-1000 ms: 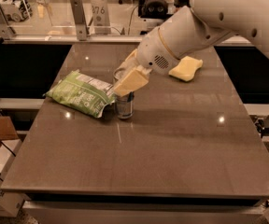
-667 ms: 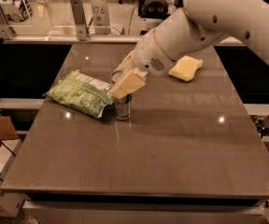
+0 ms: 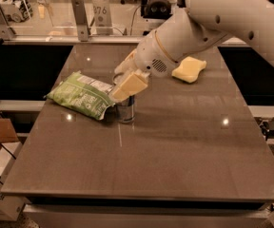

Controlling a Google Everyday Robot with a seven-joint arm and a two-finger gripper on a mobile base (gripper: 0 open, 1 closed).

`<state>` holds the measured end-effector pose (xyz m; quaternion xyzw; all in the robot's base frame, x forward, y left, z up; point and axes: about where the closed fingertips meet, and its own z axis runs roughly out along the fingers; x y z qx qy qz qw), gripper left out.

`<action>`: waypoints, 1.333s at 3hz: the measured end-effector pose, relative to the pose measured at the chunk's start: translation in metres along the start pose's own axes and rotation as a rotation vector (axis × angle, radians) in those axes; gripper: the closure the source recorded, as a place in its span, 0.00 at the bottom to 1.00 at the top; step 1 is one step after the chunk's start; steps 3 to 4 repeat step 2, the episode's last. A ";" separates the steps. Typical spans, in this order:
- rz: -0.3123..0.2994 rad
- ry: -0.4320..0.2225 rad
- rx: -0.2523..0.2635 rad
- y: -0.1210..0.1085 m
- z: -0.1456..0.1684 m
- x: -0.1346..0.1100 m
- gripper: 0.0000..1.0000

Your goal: Move redbull can near green jalapeno chip bag

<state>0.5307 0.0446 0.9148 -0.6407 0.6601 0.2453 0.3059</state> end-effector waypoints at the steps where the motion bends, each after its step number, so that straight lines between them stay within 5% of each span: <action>1: -0.003 0.000 -0.002 0.001 0.001 -0.001 0.00; 4: -0.003 0.000 -0.002 0.001 0.001 -0.001 0.00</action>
Offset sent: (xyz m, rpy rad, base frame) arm -0.0009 0.0016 0.0002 -0.0006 -0.0003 0.0034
